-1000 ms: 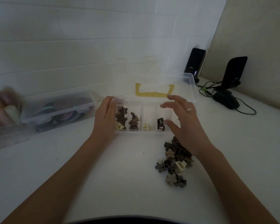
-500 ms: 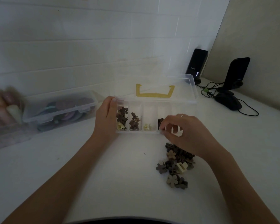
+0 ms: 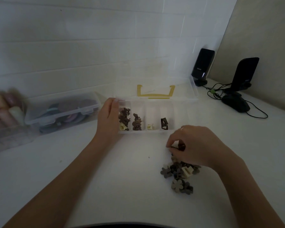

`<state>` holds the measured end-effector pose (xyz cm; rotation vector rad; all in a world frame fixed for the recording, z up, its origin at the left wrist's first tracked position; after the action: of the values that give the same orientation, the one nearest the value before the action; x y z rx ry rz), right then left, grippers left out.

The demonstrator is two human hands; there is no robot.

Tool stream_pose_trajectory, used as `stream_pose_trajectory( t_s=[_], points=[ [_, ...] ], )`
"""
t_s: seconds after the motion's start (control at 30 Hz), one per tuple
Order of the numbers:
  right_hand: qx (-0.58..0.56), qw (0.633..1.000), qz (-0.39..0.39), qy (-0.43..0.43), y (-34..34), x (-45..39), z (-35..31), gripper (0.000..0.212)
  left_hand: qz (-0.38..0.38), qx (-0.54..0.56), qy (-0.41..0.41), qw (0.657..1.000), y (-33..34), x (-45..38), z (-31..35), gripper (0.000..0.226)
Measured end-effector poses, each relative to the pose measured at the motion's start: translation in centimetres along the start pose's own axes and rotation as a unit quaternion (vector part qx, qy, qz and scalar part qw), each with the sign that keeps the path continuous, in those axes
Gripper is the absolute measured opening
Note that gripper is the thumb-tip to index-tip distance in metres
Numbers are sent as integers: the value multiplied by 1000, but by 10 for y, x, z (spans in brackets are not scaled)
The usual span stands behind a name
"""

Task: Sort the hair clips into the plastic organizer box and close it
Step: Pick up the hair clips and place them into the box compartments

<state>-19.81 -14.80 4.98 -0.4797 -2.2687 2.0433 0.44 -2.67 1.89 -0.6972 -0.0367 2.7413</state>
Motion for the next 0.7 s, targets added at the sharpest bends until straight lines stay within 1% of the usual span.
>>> stream_pose_trajectory(
  t_s=[0.1,0.17,0.23,0.33,0.43,0.6,0.7],
  points=[
    [-9,999,-32,31,8,1,4,33,9,-9,-5,1000,-1,-1,1,24],
    [-26,997,-55,45,12,2,5,38,13,-11,-1,1000,-1,-1,3,23],
    [-57,995,-70,49,15,1,6,37,13,-12,-2,1000,-1,0,6,23],
    [-83,992,-79,50,19,-3,8,28,17,-18,1,1000,0,1,5,22],
    [-116,991,-55,45,19,-6,7,22,15,-21,0,1000,-1,-1,2,23],
    [-185,982,25,23,10,-10,-4,21,15,-30,13,999,-1,1,6,22],
    [-196,978,66,10,4,-11,-6,20,16,-31,14,999,-1,2,8,21]
  ],
)
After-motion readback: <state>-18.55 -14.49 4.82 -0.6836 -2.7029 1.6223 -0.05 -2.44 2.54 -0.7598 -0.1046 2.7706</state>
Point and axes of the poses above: each hand's wrist, its own x-axis away from the middle knuckle, its own y-axis out of the palm, z = x × y, the point moved 5 cm from there along -x, towards the middle knuckle, and after that the axes turned 5 degrees about z, right-handed, at the moved point
